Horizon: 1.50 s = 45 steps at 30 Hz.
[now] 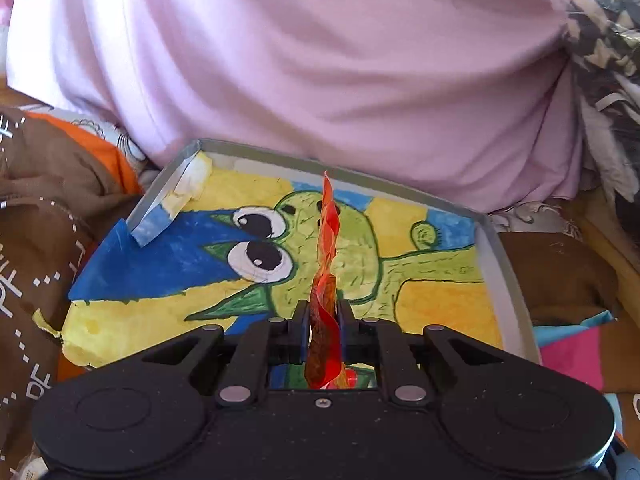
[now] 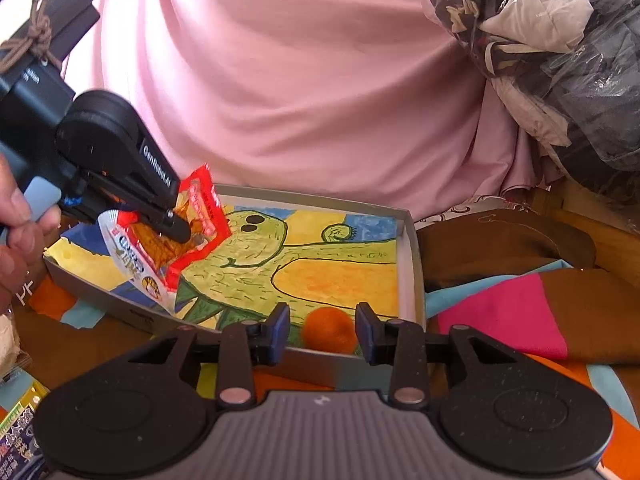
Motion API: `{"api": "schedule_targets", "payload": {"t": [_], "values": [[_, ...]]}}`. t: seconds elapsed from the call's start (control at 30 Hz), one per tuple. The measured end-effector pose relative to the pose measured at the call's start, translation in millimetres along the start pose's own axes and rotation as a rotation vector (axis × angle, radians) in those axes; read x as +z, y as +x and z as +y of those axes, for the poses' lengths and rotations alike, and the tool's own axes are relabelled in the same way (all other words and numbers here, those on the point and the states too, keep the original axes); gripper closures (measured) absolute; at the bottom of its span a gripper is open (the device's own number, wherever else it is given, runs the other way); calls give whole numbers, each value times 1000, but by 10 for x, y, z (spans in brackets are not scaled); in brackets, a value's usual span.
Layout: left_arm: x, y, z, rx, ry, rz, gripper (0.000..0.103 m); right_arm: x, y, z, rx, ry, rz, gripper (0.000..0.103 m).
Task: Organize snacks
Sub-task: 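Carry both snacks into the gray tray and open both tools, then withdraw both tools from the tray back over the loose snacks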
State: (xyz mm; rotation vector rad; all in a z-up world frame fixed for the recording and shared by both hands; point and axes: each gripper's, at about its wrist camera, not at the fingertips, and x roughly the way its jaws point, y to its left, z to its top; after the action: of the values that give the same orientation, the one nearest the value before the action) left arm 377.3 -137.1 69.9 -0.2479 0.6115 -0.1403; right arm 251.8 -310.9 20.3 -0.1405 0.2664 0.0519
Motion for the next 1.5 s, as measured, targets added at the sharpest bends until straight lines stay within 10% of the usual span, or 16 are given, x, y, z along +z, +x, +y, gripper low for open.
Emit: {"api": "schedule_targets", "payload": {"t": [0.5, 1.07, 1.5], "values": [[-94, -297, 210, 46, -23, -54, 18, 75, -182, 8, -4, 19, -62, 8], [-477, -1337, 453, 107, -77, -199, 1, 198, -940, 165, -1, 7, -205, 0], [-1075, -1838, 672, 140, -37, -152, 1, 77, -1524, 227, 8, 0, -183, 0]]}}
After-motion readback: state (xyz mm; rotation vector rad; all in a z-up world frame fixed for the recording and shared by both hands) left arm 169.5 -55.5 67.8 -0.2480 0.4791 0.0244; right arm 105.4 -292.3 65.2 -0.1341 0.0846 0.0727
